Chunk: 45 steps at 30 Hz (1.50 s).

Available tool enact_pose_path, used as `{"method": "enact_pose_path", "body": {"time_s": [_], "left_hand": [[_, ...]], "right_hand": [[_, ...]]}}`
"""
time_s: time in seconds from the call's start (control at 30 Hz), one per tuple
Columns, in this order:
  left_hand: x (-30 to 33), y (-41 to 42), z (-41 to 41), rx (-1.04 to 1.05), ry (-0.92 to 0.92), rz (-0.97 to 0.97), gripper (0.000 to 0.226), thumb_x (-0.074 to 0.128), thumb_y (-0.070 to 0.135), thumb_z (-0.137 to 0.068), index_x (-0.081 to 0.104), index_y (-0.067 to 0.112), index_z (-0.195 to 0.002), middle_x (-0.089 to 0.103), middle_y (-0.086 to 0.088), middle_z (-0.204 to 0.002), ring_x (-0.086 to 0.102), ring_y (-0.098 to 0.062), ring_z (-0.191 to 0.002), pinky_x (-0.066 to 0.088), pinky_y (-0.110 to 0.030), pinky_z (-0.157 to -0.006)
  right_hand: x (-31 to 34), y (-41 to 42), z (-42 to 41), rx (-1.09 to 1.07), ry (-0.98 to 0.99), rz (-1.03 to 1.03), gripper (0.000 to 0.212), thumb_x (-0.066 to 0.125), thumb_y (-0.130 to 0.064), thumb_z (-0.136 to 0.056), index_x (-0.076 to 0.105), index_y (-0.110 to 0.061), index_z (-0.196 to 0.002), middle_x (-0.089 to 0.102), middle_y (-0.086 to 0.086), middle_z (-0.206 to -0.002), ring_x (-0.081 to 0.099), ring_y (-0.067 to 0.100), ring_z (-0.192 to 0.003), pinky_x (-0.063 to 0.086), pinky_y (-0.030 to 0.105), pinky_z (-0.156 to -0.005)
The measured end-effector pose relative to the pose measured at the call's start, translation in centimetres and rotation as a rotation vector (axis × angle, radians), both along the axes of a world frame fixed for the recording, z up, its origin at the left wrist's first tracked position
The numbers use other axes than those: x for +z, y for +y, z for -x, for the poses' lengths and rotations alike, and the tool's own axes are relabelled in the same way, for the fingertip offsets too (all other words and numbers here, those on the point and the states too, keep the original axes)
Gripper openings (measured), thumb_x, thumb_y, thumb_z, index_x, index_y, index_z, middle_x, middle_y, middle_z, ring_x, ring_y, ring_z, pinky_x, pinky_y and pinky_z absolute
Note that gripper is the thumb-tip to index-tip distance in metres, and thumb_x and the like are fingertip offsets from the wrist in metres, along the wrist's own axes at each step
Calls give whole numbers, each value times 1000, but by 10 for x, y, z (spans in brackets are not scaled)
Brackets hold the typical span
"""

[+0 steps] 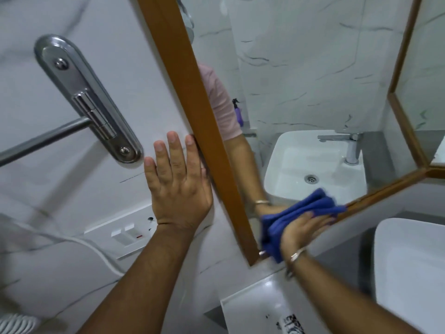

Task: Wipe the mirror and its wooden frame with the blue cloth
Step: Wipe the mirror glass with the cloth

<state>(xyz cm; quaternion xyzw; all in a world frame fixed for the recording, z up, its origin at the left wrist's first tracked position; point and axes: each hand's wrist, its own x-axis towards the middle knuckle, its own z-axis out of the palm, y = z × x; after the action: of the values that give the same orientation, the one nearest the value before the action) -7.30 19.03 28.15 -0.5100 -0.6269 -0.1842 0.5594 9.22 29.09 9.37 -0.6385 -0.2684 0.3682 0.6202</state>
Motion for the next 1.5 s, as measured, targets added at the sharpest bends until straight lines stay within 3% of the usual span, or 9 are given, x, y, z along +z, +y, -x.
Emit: {"method": "enact_pose_path", "body": {"time_s": [0.17,0.3,0.37,0.43,0.6,0.87,1.0,1.13,1.5], "left_hand": [[-1,4,-1,9,20,13,77,44,35,-101,1,7,-158,15,-23,-159,-5,-38,-153,-7,-49,-124],[5,-6,-6,-109,-74,18,75,48,22,-98,6,2,-157,26,-29,-158,13,-44,-148,0,-48,-124],[18,-16,-15,-342,-161,53,75,45,15,-97,1,2,-157,17,-31,-161,3,-36,-153,3,-47,-124],[40,-23,-33,-510,-13,138,78,45,25,-99,-4,11,-158,0,-20,-166,-7,-29,-154,3,-48,-125],[134,2,-81,-348,414,337,79,39,62,-96,14,23,-160,21,-23,-163,18,-44,-149,3,-52,-121],[226,38,-75,-122,841,631,88,5,76,-92,-20,22,-156,-21,-16,-165,-17,-36,-152,-15,-52,-119],[225,40,-74,-148,879,646,92,-2,80,-88,-17,21,-157,-16,-18,-166,-13,-37,-153,-10,-54,-120],[225,41,-73,-219,852,660,94,4,81,-89,-10,20,-159,-8,-19,-166,-8,-36,-154,-6,-55,-122],[225,49,-66,-342,867,612,100,14,80,-86,0,15,-160,-1,-24,-166,-6,-38,-154,-9,-53,-121]], "right_hand": [[17,77,-80,-121,108,81,60,24,-31,-101,9,-2,-151,9,18,-161,10,32,-148,5,38,-120],[17,5,-6,-4,108,77,61,31,-22,-101,5,6,-149,1,24,-159,0,35,-148,-3,39,-121],[15,-48,42,122,121,66,69,34,-28,-97,2,5,-148,-5,23,-159,-6,36,-148,-3,43,-121],[15,-79,66,237,103,54,72,39,-28,-99,-4,1,-149,-11,19,-159,-11,34,-148,-4,44,-121],[22,-30,17,158,95,73,67,39,-21,-101,-2,2,-149,-8,20,-160,-6,33,-148,-5,36,-119],[43,77,-98,-82,82,54,57,35,-19,-102,13,4,-149,10,26,-158,9,36,-148,4,37,-119],[31,20,-25,-37,71,-7,58,38,-13,-101,10,0,-150,3,21,-160,3,34,-148,2,36,-119],[27,-24,17,55,37,-52,74,39,-36,-94,4,-6,-151,-2,12,-161,-2,28,-149,1,39,-121],[23,137,-147,-169,162,-75,52,35,-10,-97,25,-1,-147,27,20,-155,30,32,-141,18,36,-119]]}}
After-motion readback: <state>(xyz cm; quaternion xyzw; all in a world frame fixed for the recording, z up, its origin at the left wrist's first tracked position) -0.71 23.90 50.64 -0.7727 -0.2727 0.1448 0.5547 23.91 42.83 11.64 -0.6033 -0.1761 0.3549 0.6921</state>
